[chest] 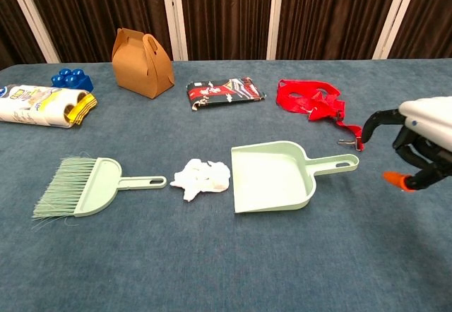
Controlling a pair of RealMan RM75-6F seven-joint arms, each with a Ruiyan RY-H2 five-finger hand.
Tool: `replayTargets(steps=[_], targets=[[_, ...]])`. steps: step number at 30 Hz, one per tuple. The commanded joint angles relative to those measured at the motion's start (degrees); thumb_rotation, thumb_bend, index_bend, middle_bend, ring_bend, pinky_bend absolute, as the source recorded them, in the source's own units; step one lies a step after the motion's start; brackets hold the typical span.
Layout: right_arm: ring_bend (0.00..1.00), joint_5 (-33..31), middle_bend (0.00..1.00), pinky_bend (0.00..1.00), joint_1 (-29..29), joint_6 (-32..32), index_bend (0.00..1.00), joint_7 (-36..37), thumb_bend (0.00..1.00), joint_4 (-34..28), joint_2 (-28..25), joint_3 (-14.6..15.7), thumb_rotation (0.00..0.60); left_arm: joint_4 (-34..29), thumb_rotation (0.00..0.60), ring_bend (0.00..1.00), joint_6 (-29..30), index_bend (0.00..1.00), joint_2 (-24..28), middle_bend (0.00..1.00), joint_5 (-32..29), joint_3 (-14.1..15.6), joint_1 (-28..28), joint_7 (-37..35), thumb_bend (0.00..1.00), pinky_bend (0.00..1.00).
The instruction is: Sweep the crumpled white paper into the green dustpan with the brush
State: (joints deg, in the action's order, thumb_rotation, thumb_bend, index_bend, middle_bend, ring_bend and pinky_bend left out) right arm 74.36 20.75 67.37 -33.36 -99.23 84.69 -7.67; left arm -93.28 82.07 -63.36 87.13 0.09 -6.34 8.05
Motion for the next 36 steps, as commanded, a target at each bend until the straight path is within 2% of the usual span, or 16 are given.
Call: replayTargets(steps=[1, 7, 19, 36], targets=[[0.8, -2.2, 0.84, 0.8, 1.7, -0.3, 0.34, -3.6, 0.35, 0.7, 3.4, -0.8, 0.6, 0.0, 0.6, 0.0, 0.1, 0.0, 0.0, 0.0, 0.2, 0.0, 0.0, 0.2, 0.0, 0.0], [0.8, -4.9, 0.84, 0.8, 4.0, 0.0, 0.4, -8.2, 0.35, 2.6, 7.9, -1.6, 0.6, -0.3, 0.6, 0.0, -0.3, 0.0, 0.1, 0.0, 0.0, 0.1, -0.1, 0.6, 0.0, 0.0], [0.8, -6.2, 0.84, 0.8, 6.8, 0.5, 0.4, -7.6, 0.35, 8.2, 12.6, -3.1, 0.6, -0.6, 0.6, 0.0, -0.3, 0.0, 0.1, 0.0, -0.1, 0.1, -0.1, 0.9, 0.0, 0.0], [0.8, -9.9, 0.84, 0.8, 9.3, 0.7, 0.4, -9.8, 0.35, 14.7, 18.4, -2.9, 0.6, -1.1, 0.6, 0.0, -0.7, 0.0, 0.2, 0.0, -0.8, -0.1, -0.2, 1.7, 0.0, 0.0]])
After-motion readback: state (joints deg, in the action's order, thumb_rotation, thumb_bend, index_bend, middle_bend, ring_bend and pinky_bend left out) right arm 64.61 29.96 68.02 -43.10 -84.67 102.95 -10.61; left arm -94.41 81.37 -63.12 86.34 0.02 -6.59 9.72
